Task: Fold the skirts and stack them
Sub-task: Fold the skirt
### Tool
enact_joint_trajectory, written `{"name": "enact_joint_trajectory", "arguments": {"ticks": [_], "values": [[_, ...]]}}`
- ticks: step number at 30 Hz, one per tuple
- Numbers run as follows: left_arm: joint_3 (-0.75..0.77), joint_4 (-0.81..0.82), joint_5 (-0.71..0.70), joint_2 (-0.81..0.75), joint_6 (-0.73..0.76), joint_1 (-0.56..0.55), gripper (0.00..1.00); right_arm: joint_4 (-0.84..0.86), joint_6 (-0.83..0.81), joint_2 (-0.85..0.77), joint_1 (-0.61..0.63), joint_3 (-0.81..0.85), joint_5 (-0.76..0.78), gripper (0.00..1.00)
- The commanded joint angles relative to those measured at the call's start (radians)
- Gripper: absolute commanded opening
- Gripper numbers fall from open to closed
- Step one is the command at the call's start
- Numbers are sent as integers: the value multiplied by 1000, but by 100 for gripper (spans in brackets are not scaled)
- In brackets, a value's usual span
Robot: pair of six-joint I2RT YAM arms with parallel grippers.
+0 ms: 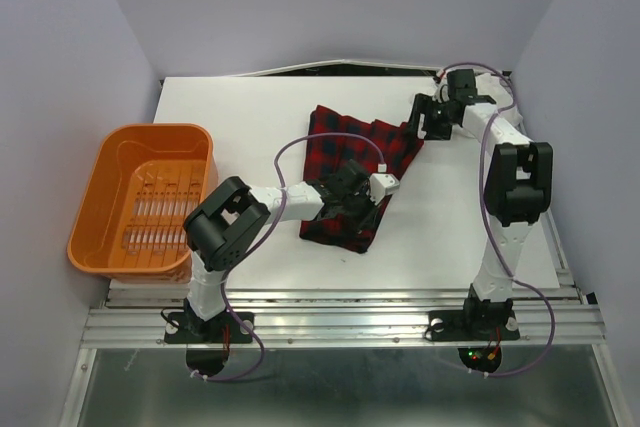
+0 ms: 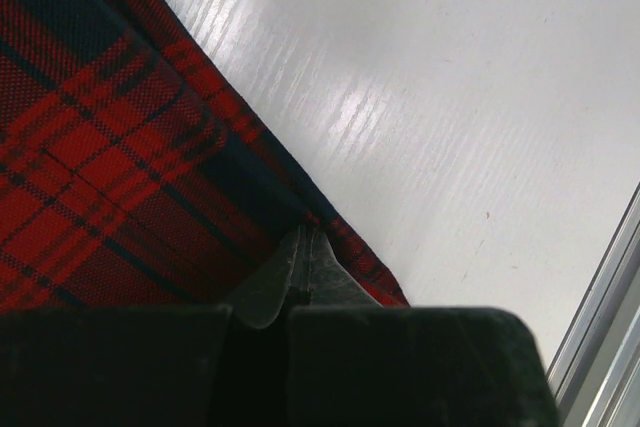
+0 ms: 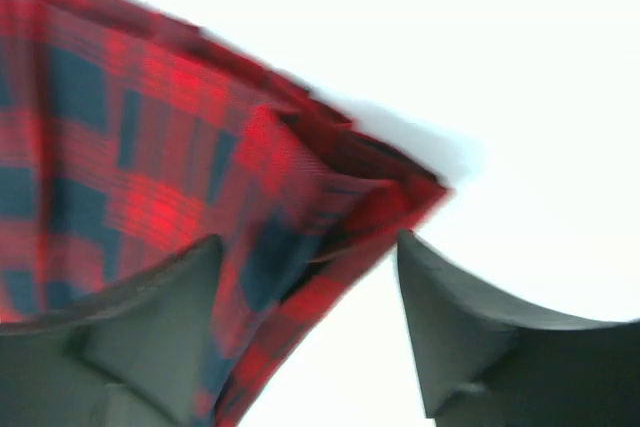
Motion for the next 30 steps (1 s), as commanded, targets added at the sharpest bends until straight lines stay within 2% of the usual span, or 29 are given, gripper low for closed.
{"name": "enact_joint_trajectory", "arguments": {"ticks": [1,5,7,13,19,22,24,27,30], "values": [[-32,-158,-29,63,12,-4,0,-43,-56,-4,-10,49,132,84],[-32,-161,-32,59,17,-4,0,-44,-39,-26,-10,141,64,98],[-34,-161,-38,59,15,-4,0,-38,-30,-35,-10,170,-33,99],[-38,-159,-55,43,14,-9,4,41,81,-72,43,134,-317,97],[-50,-153,-81,2,17,-12,9,84,159,-4,131,-1,-472,91],[-52,-154,-93,-33,15,-12,12,91,118,23,154,-140,-488,91],[-41,-170,-101,-62,18,-13,16,92,79,42,154,-176,-468,91],[-26,-185,-130,-113,30,-18,29,71,23,95,163,-188,-421,90],[8,-268,-133,-205,50,-21,41,42,-19,131,163,-181,-369,89]]}}
